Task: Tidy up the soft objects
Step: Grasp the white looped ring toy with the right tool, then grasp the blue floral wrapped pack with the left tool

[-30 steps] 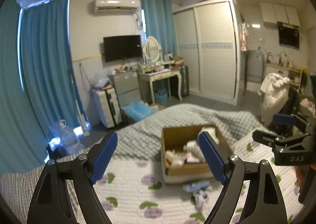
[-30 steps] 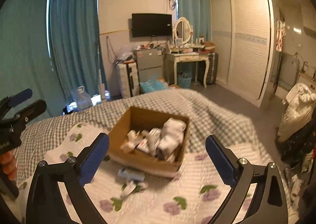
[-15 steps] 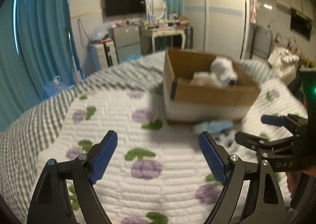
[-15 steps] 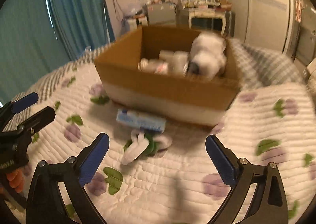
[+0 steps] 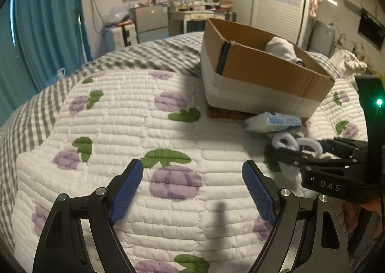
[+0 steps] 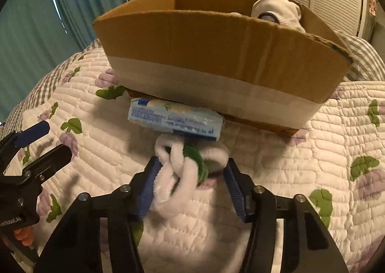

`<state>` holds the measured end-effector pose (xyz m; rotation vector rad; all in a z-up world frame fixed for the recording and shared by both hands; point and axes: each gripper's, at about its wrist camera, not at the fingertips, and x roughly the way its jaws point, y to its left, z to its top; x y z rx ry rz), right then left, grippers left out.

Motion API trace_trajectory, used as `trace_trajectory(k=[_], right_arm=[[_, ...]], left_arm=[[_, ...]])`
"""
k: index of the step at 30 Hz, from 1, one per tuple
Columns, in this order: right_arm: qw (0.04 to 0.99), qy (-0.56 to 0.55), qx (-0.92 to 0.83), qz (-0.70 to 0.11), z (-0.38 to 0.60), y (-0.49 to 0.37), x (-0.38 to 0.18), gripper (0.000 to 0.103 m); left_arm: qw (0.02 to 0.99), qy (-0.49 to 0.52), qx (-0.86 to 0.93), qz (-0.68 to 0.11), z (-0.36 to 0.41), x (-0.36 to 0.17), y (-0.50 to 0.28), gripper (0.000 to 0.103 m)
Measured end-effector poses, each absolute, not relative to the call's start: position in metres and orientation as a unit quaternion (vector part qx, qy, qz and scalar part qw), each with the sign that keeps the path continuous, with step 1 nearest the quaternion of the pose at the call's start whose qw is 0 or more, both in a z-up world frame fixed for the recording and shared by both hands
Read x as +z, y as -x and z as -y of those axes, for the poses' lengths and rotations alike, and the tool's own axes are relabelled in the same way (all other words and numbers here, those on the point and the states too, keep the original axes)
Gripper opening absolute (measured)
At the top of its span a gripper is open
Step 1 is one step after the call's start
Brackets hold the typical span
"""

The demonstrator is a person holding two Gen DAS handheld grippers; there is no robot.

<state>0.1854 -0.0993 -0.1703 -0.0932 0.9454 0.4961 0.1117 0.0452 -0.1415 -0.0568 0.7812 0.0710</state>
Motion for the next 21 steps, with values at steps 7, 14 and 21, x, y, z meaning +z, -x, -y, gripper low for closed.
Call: trace_trajectory(k=[7,14,21], right_arm=[[0.872,0.051,0.227,-0.432,0.12,-0.159,-0.154,0.029],[0.89,0.008,0.2,-0.41,0.159,-0.164,-0.134,0.028],[0.897,-0.012,0.155,-0.413,0.197,-0.186,-0.134,0.028]], left_arm=[[0.923,0.014,0.027,-0.384,-0.032,-0.141,-0.105,0.085],[0.916,0.019,0.022,-0.4,-0.009,-0.138,-0.108,0.085],[0.904,0.06,-0.001,-0.424,0.023,-0.139,-0.137,0.085]])
